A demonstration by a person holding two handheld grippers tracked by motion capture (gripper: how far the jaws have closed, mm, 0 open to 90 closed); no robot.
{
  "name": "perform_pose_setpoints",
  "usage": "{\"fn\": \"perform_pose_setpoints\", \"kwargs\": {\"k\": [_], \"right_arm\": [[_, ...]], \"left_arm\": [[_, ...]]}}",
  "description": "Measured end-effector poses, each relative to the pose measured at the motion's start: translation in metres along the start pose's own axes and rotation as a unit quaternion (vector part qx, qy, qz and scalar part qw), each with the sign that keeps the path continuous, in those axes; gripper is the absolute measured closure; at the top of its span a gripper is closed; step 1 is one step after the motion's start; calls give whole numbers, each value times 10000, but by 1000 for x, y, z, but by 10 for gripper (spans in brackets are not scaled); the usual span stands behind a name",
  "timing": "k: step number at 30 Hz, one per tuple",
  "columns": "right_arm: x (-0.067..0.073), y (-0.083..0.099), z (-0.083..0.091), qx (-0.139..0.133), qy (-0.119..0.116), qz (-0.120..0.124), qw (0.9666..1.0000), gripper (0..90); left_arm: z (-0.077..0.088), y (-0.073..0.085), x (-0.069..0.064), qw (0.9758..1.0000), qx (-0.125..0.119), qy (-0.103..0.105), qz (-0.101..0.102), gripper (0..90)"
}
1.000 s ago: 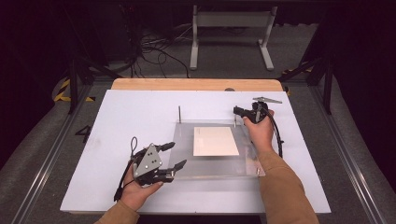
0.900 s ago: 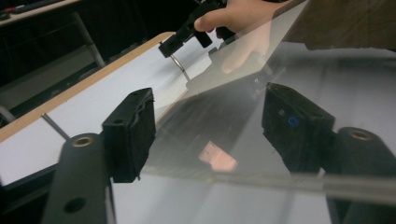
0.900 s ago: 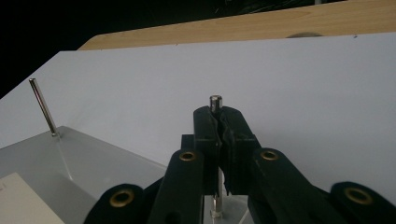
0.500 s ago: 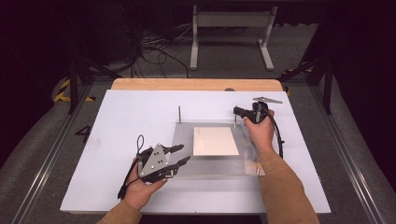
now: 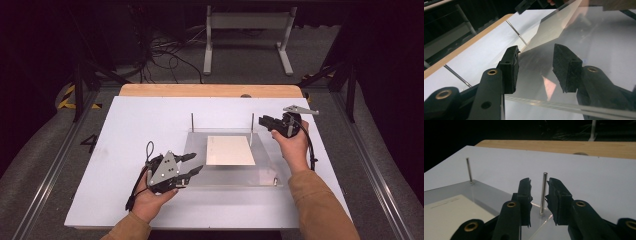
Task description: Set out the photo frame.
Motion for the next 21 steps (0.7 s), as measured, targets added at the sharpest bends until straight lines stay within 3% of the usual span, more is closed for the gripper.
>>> {"fn": "perform_pose_setpoints", "kwargs": {"k": [4,6,7,8,9,12,13,16,18,21], "right_arm": [[14,-3,33,-456,-235,246,9984,628],[23,-1,53,-762,-404,240,9960,628],[23,-1,53,-762,-404,240,9960,628],[32,4,70,-988,-540,280,9932,624],[34,6,76,-1042,-550,308,9926,630],[38,12,83,-945,-568,446,9929,619],[39,13,88,-873,-477,605,9932,616],[45,11,107,-1011,-491,711,9911,584],[49,13,118,-1013,-409,882,9901,566],[56,16,130,-947,-484,1093,9883,521]], "left_arm": [[0,-2,2,10000,-1,16,3,556],[1,-2,2,10000,6,27,1,559],[1,-3,2,10000,0,26,18,559],[1,-3,3,10000,-3,20,-4,560],[1,-4,3,10000,4,22,-5,560],[1,-4,3,10000,25,38,-5,562],[1,-4,3,10000,34,57,-6,562],[1,-5,5,10000,20,62,-13,565],[1,-6,6,10000,3,57,-21,566],[1,-6,6,10000,15,84,-30,567]]}}
Point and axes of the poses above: each handheld gripper's, and its own axes: z roughly backward along the jaws, y roughly out of its underside, x roughly to its left, the point moved 9 cm from there along -z, roughly forward along the jaws, and after that the axes turned 6 degrees about y, right-handed, at the moved point
